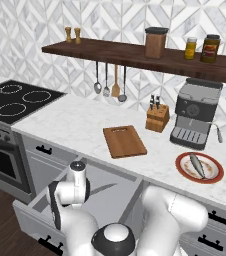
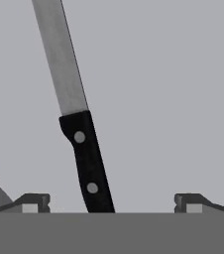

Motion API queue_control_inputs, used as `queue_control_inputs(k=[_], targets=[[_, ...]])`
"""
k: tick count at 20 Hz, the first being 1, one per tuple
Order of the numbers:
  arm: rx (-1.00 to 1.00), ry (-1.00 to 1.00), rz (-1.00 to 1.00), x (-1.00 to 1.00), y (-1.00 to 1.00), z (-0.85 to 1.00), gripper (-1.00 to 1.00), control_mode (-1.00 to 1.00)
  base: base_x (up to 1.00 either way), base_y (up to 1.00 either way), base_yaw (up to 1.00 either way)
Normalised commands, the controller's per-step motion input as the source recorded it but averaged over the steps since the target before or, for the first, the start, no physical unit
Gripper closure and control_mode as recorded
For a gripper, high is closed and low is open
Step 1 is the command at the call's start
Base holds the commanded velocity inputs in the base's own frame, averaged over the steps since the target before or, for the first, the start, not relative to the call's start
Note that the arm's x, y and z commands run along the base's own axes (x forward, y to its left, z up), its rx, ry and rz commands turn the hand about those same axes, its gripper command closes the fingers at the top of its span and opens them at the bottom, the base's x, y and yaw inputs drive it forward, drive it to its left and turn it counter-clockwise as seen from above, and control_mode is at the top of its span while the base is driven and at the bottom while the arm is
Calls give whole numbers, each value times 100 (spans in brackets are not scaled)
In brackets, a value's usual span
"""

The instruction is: Pick up the knife from the drawer and place it on the cutting board. Then place the meat from the plate to the cutting board.

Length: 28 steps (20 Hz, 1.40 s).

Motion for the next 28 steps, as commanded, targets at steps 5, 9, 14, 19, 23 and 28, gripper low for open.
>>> queue_control_inputs(k=[5, 9, 14, 19, 23, 28], targets=[[0, 0, 0, 8, -7, -1, -100, -100, 0, 0, 0], [-6, 0, 0, 19, 0, -27, -100, -100, 0, 0, 0], [-8, 0, 0, 25, 1, -38, -100, -100, 0, 0, 0], [-11, 0, 0, 11, 9, -47, -100, -100, 0, 0, 0], [-3, 11, 0, -2, 18, -48, -100, -100, 0, 0, 0], [-2, 7, 2, -27, 31, -46, 100, -100, 0, 0, 0]])
